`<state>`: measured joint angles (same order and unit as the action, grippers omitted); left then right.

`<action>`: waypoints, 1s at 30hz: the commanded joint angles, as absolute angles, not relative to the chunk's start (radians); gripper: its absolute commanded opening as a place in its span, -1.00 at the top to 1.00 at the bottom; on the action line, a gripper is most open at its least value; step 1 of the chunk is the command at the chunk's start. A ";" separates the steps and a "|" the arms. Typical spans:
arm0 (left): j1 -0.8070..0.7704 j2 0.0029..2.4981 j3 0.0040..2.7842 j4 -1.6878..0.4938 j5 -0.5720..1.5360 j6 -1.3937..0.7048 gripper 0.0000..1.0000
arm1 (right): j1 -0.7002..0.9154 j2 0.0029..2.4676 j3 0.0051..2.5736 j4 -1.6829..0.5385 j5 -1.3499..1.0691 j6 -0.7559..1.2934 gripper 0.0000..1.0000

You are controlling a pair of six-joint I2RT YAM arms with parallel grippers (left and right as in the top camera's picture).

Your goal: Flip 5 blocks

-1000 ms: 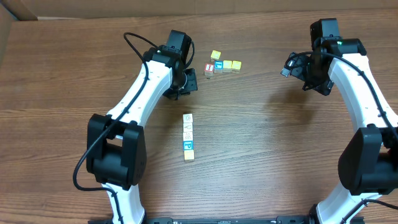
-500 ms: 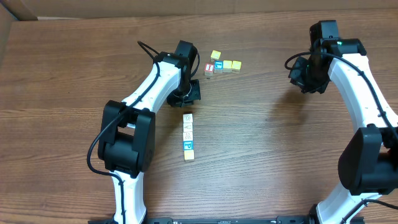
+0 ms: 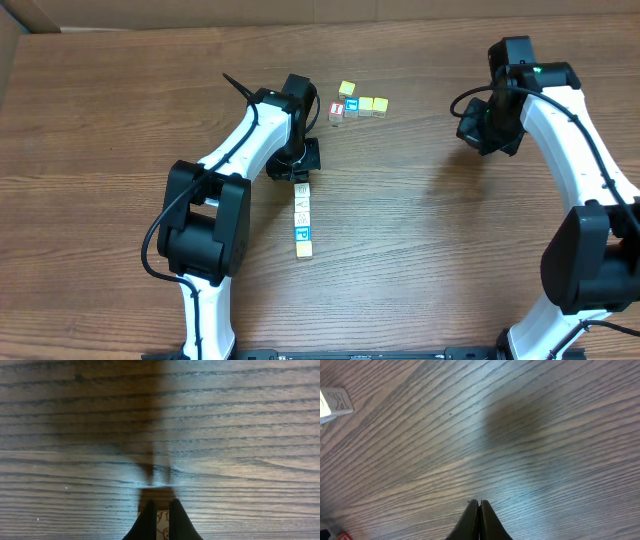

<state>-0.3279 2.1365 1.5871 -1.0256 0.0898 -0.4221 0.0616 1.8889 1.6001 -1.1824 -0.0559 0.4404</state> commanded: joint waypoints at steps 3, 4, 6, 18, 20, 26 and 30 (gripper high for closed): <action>-0.336 2.140 1.579 -1.034 0.102 -0.396 0.92 | 0.091 1.893 1.595 -1.208 -0.062 0.418 0.92; -0.336 2.140 1.579 -1.037 0.102 -0.396 0.92 | 0.099 1.893 1.594 -1.216 -0.062 0.406 0.92; -0.336 2.140 1.579 -1.045 0.102 -0.389 0.92 | 0.125 1.893 1.594 -1.240 -0.062 0.373 0.92; -0.336 2.140 1.579 -1.054 0.101 -0.366 0.92 | 0.387 1.893 1.550 -1.399 -0.062 0.189 0.92; -0.335 2.140 1.579 -1.052 0.100 -0.361 0.92 | 0.448 1.892 1.517 -1.401 -0.062 0.174 0.92; -0.333 2.140 1.579 -1.047 0.101 -0.362 0.92 | 0.668 1.821 1.395 -1.311 -0.069 0.175 0.92; -0.333 2.140 1.579 -1.048 0.101 -0.362 0.92 | 0.812 1.687 1.316 -1.221 -0.042 0.182 0.92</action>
<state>-0.3279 2.1365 1.5852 -1.0485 0.0933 -0.3847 0.7380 1.8320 1.3502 -1.2518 -0.0555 0.1860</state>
